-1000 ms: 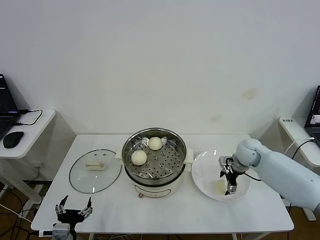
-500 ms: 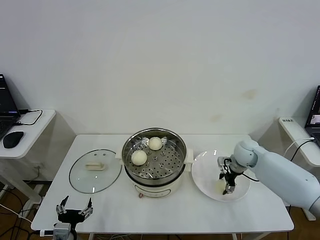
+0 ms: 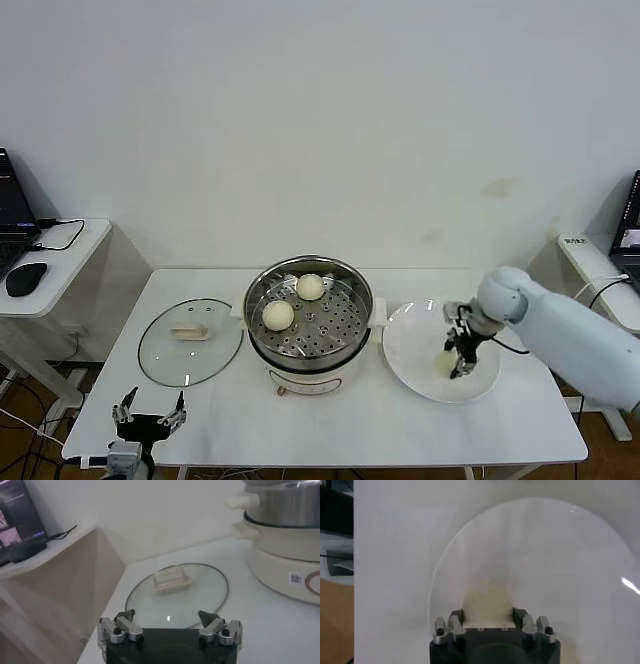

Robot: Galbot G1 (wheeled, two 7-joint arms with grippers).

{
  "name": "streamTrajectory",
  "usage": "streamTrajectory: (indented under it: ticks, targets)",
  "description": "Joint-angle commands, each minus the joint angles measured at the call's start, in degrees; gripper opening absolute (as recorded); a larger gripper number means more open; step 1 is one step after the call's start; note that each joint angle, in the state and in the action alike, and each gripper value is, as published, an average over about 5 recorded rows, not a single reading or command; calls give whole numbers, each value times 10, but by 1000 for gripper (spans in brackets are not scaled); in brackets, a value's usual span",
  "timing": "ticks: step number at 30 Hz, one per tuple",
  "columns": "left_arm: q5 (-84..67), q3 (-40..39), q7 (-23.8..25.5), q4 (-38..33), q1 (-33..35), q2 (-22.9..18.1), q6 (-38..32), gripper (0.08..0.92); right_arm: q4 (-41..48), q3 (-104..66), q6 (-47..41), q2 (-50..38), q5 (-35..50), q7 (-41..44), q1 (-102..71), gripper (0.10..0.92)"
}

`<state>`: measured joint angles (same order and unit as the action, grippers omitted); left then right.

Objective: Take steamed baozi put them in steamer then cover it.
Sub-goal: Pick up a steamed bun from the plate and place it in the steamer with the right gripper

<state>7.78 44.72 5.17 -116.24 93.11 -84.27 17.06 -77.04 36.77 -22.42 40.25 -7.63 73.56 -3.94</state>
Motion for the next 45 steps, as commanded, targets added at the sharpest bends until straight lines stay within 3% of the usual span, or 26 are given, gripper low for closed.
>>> streamTrajectory:
  ticks: [1, 9, 18, 27, 37, 45]
  targets:
    - [3, 0, -1, 0, -4, 1, -2, 823, -14, 30, -1, -2, 75, 27, 147, 602]
    - [2, 4, -4, -3, -15, 2, -4, 823, 61, 116, 55, 103, 191, 59, 313, 596]
    - [2, 15, -8, -15, -13, -2, -7, 823, 166, 163, 277, 263, 188, 86, 372, 601]
    - [4, 19, -15, -21, -1, -5, -16, 823, 98, 198, 381, 311, 125, 65, 357, 602]
    - [6, 15, -17, -22, 0, -8, -18, 823, 16, 227, 485, 308, -10, 16, 341, 602]
    - [6, 16, -16, -23, 3, -9, -18, 823, -24, 264, 491, 315, 14, 2, 321, 602]
